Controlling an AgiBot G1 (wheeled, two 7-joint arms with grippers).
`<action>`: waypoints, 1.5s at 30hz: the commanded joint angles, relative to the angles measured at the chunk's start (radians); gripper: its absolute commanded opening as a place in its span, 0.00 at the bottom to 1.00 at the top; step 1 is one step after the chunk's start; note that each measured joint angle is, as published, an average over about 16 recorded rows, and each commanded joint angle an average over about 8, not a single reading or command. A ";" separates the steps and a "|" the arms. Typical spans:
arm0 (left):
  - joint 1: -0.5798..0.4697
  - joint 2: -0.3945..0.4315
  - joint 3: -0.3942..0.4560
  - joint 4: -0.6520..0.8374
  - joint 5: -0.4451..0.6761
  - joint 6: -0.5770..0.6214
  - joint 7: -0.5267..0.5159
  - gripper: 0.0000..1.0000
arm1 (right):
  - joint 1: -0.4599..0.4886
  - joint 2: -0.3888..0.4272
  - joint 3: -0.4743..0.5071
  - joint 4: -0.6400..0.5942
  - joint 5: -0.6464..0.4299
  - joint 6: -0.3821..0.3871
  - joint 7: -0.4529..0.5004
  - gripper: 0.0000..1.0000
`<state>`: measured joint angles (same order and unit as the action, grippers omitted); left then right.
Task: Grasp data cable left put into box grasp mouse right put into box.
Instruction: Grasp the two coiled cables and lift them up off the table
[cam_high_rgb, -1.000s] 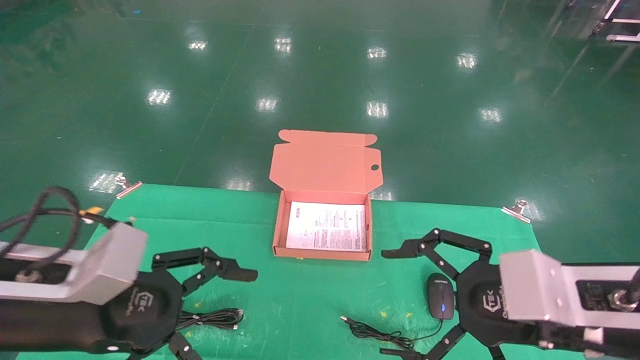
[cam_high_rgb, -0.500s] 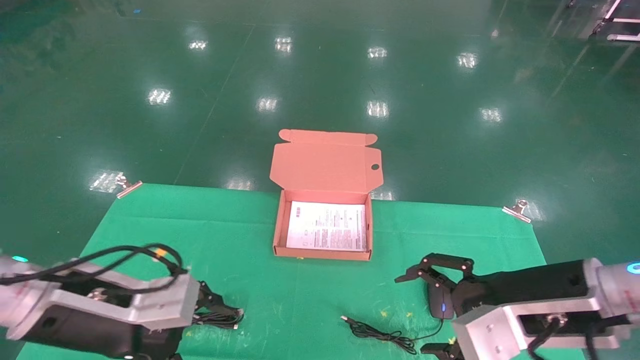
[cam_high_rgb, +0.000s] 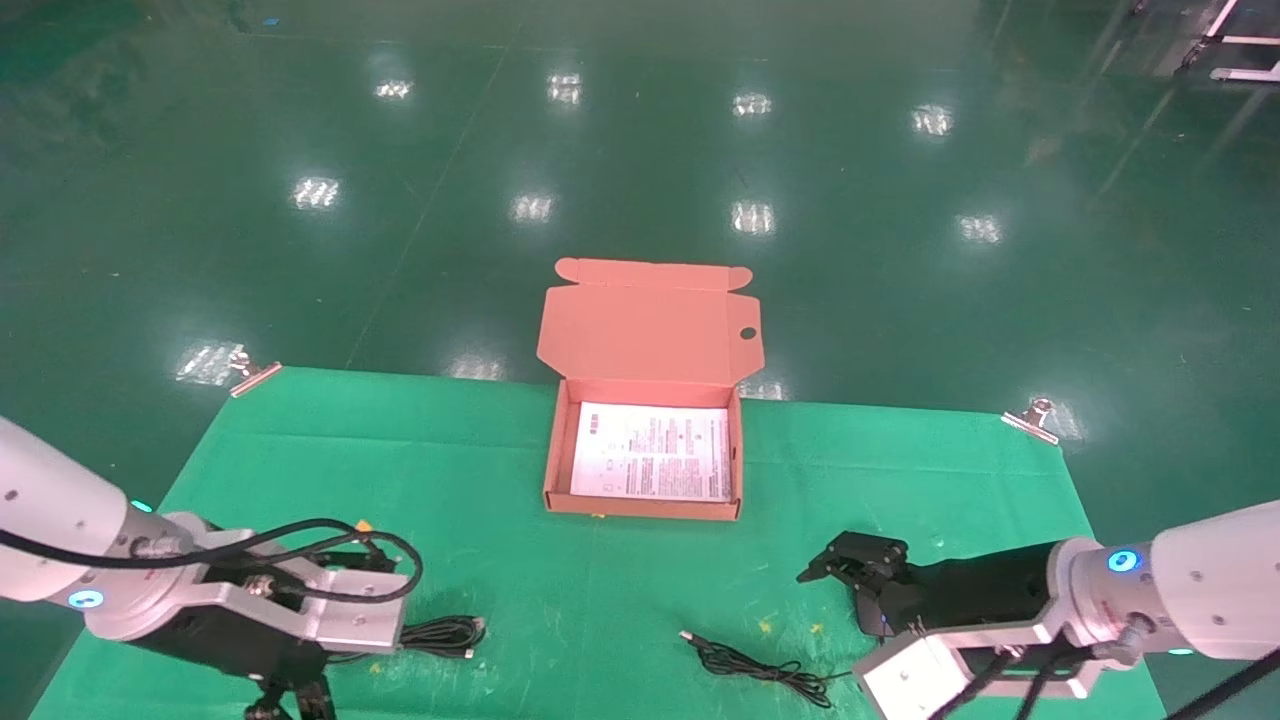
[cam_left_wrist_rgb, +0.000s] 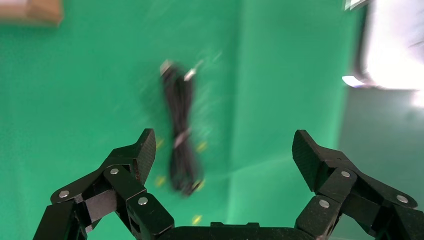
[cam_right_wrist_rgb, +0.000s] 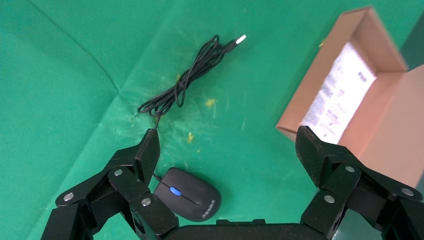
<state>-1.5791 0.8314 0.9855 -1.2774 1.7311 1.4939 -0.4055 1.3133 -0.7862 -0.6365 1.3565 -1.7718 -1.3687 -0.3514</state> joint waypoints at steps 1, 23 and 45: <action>0.006 0.005 0.015 -0.004 0.046 -0.022 -0.010 1.00 | -0.012 -0.013 -0.013 0.000 -0.045 0.028 0.002 1.00; 0.092 0.138 0.025 0.324 0.105 -0.236 0.075 1.00 | -0.061 -0.168 -0.057 -0.218 -0.154 0.065 0.307 1.00; 0.082 0.257 0.019 0.711 0.080 -0.328 0.316 0.60 | -0.053 -0.294 -0.077 -0.501 -0.212 0.221 0.222 0.90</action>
<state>-1.4956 1.0860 1.0035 -0.5720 1.8096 1.1665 -0.0944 1.2603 -1.0783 -0.7136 0.8599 -1.9825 -1.1535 -0.1271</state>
